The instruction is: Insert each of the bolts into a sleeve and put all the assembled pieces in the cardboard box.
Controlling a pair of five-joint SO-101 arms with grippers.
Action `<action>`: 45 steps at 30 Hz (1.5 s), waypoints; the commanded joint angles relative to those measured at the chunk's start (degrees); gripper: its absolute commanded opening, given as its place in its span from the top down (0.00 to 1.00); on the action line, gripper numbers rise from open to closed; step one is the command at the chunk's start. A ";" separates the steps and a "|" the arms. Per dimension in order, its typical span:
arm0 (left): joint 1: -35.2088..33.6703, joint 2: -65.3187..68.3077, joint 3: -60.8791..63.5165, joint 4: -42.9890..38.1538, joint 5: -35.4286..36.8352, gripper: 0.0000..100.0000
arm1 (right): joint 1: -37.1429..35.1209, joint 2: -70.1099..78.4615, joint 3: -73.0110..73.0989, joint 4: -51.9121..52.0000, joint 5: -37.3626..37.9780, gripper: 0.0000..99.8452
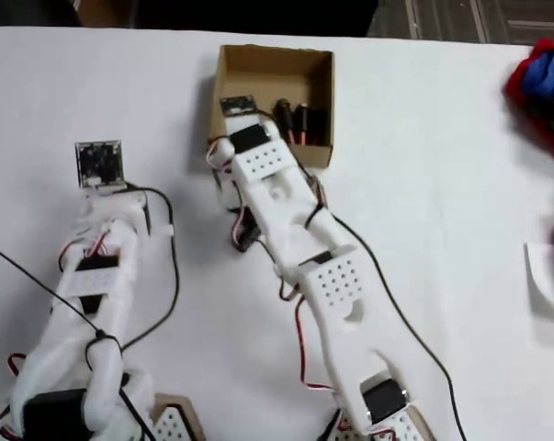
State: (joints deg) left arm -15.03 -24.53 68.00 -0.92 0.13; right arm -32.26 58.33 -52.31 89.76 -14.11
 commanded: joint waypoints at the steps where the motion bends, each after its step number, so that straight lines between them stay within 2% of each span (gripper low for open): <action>1: -0.44 -0.18 -2.77 -1.32 0.35 0.97 | -0.04 0.13 0.62 2.24 -0.18 0.82; 4: -0.44 -0.18 -2.77 -1.32 0.35 0.97 | -0.13 0.13 0.62 2.33 -0.09 0.79; 13: -0.44 -0.18 -2.77 -1.32 0.35 0.97 | 0.22 0.57 -1.32 5.58 -0.09 0.79; 21: -0.44 -0.18 -2.77 -1.32 0.35 0.97 | 1.19 0.57 -1.58 4.35 -0.09 0.96; 24: -0.44 -0.18 -2.77 -1.32 0.35 0.97 | 1.10 0.57 -1.58 3.91 -0.09 0.93; 29: -0.44 -0.18 -2.77 -1.32 0.35 0.97 | 0.92 0.57 -1.58 3.82 -0.09 0.81; 31: -0.44 -0.18 -2.77 -1.32 0.35 0.97 | 1.19 0.66 -1.58 3.82 -0.09 0.80; 33: -0.53 -0.18 -2.77 -1.32 0.35 0.97 | 1.36 0.66 -1.58 3.82 -0.09 0.84; 36: -0.53 -0.18 -2.77 -1.32 0.35 0.97 | 1.45 0.66 -1.58 3.82 -0.09 0.99; 38: -0.53 -0.18 -2.77 -1.32 0.35 0.97 | 1.36 0.40 -1.58 3.91 -0.09 0.96; 45: -0.53 -0.18 -3.03 -0.09 0.35 0.97 | 2.68 -3.30 -10.02 6.46 5.10 0.98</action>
State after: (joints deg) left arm -15.03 -24.53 68.00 -0.92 0.13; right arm -30.42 59.12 -56.26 95.03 -11.38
